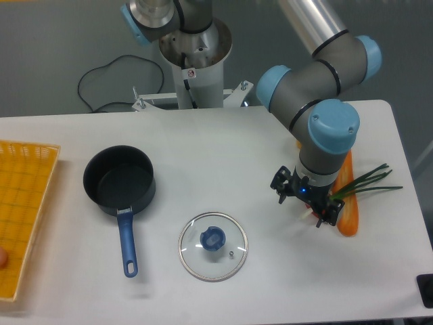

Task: Pick up the green onion

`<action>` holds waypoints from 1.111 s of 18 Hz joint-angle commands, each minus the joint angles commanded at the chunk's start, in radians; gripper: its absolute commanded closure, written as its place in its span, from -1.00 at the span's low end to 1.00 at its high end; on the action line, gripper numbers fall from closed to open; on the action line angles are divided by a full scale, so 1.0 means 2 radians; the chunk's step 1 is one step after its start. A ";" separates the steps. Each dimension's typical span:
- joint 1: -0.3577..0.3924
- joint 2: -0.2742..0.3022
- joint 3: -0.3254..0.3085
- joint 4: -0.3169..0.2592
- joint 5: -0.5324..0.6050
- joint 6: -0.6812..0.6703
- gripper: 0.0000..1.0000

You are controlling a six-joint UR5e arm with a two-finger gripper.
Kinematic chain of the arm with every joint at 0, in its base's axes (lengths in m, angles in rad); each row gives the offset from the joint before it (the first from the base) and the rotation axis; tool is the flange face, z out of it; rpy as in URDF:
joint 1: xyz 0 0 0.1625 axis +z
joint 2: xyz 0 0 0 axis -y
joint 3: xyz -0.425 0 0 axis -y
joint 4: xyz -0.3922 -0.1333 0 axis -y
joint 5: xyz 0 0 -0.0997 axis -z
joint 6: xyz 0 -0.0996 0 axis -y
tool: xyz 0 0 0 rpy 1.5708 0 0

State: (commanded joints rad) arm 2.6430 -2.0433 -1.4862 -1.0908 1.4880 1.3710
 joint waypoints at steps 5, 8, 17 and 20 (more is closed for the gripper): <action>0.015 -0.008 -0.002 0.014 0.001 0.022 -1.00; 0.028 -0.012 0.001 0.013 0.001 0.049 -0.99; 0.034 -0.023 -0.005 0.013 0.003 0.063 -0.81; 0.032 -0.025 -0.012 0.013 0.003 0.064 -0.72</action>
State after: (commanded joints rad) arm 2.7075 -2.0923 -1.5109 -1.0646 1.4941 1.4987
